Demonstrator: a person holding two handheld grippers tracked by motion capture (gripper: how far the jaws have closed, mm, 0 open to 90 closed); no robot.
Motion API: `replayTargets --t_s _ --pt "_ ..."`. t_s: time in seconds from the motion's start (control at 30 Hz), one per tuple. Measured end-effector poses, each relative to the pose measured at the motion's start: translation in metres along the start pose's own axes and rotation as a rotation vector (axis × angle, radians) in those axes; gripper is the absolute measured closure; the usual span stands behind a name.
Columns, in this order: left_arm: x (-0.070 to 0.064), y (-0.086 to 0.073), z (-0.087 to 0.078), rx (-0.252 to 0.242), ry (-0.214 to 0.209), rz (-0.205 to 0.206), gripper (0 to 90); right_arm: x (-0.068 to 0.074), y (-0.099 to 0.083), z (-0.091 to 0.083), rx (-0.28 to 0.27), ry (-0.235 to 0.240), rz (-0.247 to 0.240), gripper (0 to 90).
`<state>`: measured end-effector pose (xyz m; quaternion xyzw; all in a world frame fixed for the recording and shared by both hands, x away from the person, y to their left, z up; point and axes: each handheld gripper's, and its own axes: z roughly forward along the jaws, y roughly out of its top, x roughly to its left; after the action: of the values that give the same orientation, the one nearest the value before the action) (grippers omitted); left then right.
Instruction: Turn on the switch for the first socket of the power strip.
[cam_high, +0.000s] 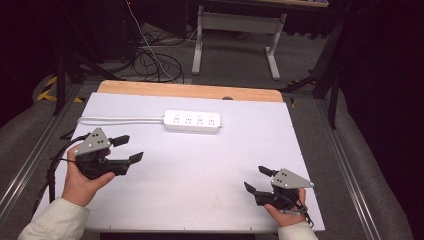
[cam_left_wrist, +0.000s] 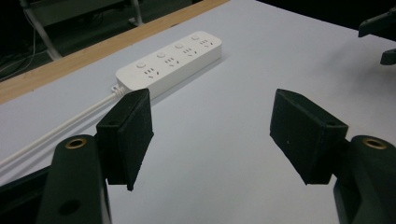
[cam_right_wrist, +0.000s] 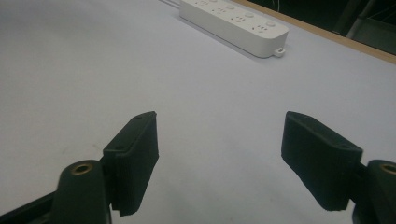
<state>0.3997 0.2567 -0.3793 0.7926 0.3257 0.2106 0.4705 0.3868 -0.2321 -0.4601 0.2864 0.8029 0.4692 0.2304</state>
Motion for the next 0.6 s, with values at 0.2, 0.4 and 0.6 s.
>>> replayTargets --t_s 0.2,0.4,0.6 --pt "-0.001 0.007 0.004 0.002 -0.001 0.006 30.9 0.000 -0.001 -0.001 -0.002 0.001 0.002 28.3" --pt "0.002 0.015 0.010 0.037 -0.037 -0.002 50.9 0.000 -0.001 -0.001 0.000 -0.001 -0.001 27.7" --pt "0.011 0.024 0.022 0.026 -0.083 -0.076 67.0 0.000 -0.001 -0.001 -0.006 -0.004 0.003 27.1"
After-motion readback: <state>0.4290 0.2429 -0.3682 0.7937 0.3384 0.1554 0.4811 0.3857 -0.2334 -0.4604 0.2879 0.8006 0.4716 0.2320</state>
